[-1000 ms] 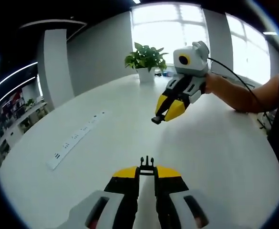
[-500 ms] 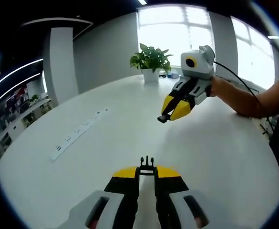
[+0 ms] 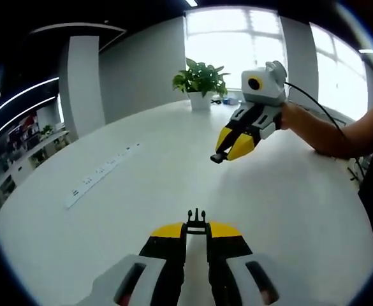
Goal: Snap the two parts of the plastic buckle together until the buckle closes and remains connected.
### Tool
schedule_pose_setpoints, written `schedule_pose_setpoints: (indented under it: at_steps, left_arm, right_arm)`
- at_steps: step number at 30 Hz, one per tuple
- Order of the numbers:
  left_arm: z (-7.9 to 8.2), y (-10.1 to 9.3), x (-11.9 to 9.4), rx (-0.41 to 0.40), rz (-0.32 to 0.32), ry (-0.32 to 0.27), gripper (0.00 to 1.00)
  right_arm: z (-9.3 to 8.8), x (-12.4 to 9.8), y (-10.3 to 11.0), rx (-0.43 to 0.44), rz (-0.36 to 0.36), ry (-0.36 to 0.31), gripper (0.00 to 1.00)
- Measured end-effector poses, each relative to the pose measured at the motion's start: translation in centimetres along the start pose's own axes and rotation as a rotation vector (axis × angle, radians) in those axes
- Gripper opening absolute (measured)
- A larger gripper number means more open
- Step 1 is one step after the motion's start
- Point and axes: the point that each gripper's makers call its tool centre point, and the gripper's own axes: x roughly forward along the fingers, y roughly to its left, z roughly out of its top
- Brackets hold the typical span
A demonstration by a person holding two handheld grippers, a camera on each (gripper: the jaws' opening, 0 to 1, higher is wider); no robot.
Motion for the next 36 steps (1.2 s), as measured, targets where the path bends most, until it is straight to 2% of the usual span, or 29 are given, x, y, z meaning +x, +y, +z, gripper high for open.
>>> schedule_pose_setpoints:
  at_steps: [18, 36]
  left_arm:
    - [0.4, -1.8, -0.3, 0.011, -0.014, -0.006, 0.1]
    - [-0.2, -4.0, -0.9, 0.009, -0.022, -0.007, 0.1]
  right_arm:
    - [0.4, -1.4, 0.8, -0.019, -0.024, -0.019, 0.12]
    - [-0.1, -2.1, 2.8, -0.008, -0.007, -0.036, 0.12]
